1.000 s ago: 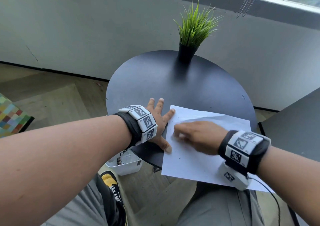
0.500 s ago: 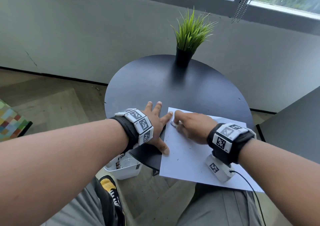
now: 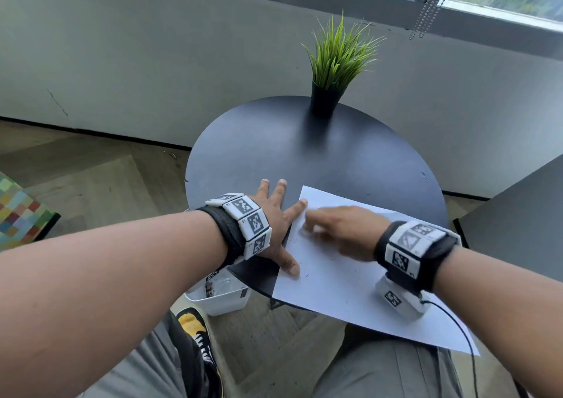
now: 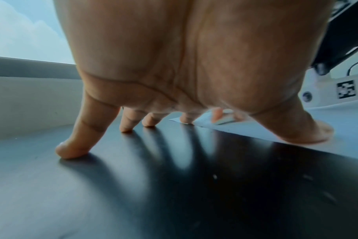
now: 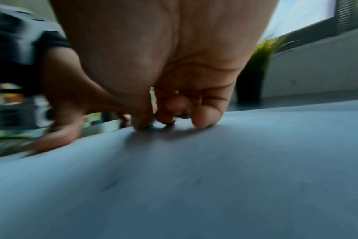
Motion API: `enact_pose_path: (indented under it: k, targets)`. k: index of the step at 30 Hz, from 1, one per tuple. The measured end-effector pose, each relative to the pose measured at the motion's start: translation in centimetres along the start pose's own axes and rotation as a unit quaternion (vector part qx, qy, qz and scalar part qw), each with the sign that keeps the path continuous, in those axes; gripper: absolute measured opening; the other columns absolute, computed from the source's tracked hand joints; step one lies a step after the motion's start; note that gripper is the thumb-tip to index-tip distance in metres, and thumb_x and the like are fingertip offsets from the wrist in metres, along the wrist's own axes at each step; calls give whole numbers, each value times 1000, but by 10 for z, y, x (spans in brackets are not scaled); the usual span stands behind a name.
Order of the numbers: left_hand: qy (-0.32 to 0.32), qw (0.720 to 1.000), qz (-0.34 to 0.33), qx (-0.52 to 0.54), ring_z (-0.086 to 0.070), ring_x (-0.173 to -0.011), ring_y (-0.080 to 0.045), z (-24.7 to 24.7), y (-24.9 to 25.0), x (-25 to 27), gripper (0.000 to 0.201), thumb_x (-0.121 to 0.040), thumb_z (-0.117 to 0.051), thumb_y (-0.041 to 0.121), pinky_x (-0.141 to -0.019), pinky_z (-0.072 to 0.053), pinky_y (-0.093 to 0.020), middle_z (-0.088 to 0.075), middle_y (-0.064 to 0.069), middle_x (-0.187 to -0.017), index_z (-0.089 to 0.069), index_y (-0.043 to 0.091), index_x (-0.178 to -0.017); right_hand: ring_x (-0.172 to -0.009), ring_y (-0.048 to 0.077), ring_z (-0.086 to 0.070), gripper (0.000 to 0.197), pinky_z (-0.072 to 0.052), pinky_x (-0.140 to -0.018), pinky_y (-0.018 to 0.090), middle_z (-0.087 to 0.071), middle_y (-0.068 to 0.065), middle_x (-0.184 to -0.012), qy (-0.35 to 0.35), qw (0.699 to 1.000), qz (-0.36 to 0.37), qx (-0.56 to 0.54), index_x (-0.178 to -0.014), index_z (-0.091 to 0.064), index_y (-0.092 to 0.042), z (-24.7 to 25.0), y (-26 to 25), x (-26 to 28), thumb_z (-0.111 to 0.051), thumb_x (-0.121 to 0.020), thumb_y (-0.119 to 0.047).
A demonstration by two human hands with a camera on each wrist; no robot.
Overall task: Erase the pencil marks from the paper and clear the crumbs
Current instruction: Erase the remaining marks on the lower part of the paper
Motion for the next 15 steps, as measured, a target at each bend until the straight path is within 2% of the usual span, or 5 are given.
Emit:
enact_pose_path:
  k: [2,5,7,12,15]
  targets:
    - [-3,1000,2,-6,17,-149,-44,2,0,1,139,-54,-64,91,-106,-22,-74,26,-11,-162,18,39,-154,-97,25,-55,9,-40,-74,34,-58,-3,-104,38,999,-35,15,-106,-44,-26,11,18,-5,-44,-97,-26]
    - [-17,1000,3,-10,18,-148,-44,1,-1,2,140,-54,-66,89,-107,-22,-73,27,-11,-162,20,40,-153,-90,21,-50,10,-32,-71,30,-47,-7,-94,2,998,47,30,-108,-43,-22,-11,-18,3,-44,-97,-21]
    - [-20,1000,0,-12,18,-148,-45,1,-1,2,141,-53,-66,90,-108,-20,-73,28,-11,-161,21,41,-153,-88,21,-51,10,-38,-72,34,-50,-5,-96,-36,994,101,27,-108,-45,-23,-27,-34,14,-43,-100,-29]
    - [-22,1000,2,-18,17,-148,-46,2,0,0,140,-55,-66,88,-107,-21,-74,26,-12,-162,22,41,-152,-89,26,-54,11,-46,-75,39,-53,-6,-94,47,999,-9,21,-98,-41,-23,4,15,8,-37,-96,-33]
    - [-26,999,0,-21,18,-147,-47,0,-1,1,141,-54,-67,88,-108,-20,-72,28,-13,-161,22,41,-152,-82,25,-52,4,-43,-70,38,-48,-4,-91,-12,996,89,29,-101,-39,-25,-23,-32,19,-41,-98,-28]
Point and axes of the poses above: each hand's wrist, its own x-axis away from the middle knuckle, its own z-axis out of the back of the hand, y = z × x, the point moved 10 cm from there along -x, towards the middle knuckle
